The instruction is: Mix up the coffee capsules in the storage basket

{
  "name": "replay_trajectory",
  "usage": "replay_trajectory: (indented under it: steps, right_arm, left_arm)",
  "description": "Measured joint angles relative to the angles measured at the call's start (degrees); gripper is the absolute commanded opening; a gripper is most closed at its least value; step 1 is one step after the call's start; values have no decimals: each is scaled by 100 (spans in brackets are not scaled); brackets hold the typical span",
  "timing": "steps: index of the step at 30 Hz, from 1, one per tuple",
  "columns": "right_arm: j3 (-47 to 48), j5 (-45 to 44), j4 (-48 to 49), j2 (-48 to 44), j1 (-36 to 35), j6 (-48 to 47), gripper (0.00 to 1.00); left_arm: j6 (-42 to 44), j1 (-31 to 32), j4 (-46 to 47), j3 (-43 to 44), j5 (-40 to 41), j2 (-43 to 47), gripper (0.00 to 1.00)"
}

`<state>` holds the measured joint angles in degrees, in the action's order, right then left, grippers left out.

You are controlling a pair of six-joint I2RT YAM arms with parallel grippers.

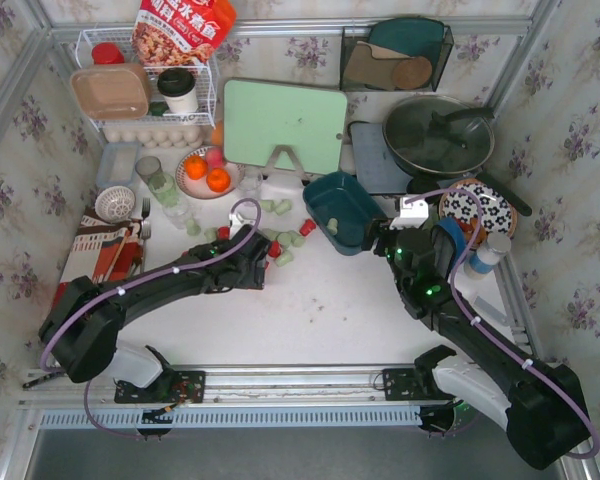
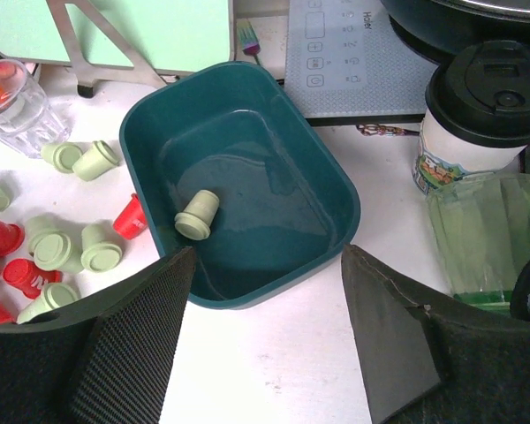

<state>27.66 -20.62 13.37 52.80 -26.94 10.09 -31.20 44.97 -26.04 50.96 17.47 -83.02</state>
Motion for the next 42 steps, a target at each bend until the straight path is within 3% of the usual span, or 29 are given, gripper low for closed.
replay_trajectory:
  steps: [8,10,15,20,25,29,37,42]
  right_arm:
    - [0,7,0,39,0,2,76]
    - [0,42,-2,52,0,0,77]
    - [7,109,-2,96,0,2,77]
    - [15,131,0,114,0,0,77]
    - [15,133,0,114,0,0,77]
    - [15,133,-2,114,0,0,77]
    - [15,142,-2,96,0,0,77]
    - [15,151,-2,87,0,0,77]
  left_arm:
    - [-144,-131,216,-195,22,22,72]
    - [-177,-125,317,-262,-70,94,99]
    - [-291,-118,647,-444,-282,131,100]
    - [-407,-120,911,-463,-400,-55,89]
    - [-483,-120,1051,-514,-422,-337,60]
    - [-485,-120,1196,-514,-426,-557,43]
    - [-481,-118,1366,-463,-372,-625,36]
    - [-313,-76,1268,-214,-385,-177,36]
